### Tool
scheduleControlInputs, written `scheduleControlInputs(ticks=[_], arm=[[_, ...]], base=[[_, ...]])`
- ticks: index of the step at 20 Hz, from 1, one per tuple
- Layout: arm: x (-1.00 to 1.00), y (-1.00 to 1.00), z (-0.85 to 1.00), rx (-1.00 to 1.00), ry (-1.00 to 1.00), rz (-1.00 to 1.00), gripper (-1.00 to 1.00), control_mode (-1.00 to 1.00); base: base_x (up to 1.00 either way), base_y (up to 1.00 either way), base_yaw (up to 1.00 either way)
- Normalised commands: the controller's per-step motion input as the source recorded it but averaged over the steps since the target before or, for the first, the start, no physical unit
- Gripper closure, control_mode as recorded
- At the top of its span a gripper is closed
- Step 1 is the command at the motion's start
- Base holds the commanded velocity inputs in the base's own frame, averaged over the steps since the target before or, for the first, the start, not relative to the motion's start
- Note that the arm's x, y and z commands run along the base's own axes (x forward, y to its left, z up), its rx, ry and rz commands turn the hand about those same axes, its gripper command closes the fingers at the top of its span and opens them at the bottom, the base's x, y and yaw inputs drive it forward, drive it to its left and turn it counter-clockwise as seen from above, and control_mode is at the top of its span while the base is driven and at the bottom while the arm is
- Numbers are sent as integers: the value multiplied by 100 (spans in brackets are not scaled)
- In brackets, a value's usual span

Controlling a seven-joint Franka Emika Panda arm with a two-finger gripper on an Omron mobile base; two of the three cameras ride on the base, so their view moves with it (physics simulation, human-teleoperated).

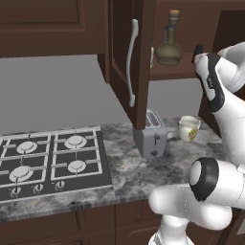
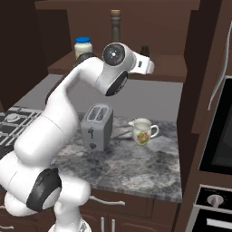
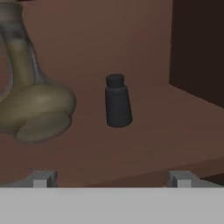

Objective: There are various items on the counter. Only move the condiments/shakers into the cabinet.

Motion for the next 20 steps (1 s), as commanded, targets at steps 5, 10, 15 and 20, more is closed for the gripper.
scheduleControlInputs(ticks=[5, 10, 15, 20], arm=[[-80, 26, -44, 0, 1, 0, -100, -100], [-50, 14, -13, -3, -1, 11, -100, -100], [-94, 30, -90, -7, -18, 35, -100, -100], [-100, 68, -100, -29, -24, 30, -100, -100]], base=[[0, 0, 0], [0, 0, 0], [0, 0, 0], [0, 0, 0]])
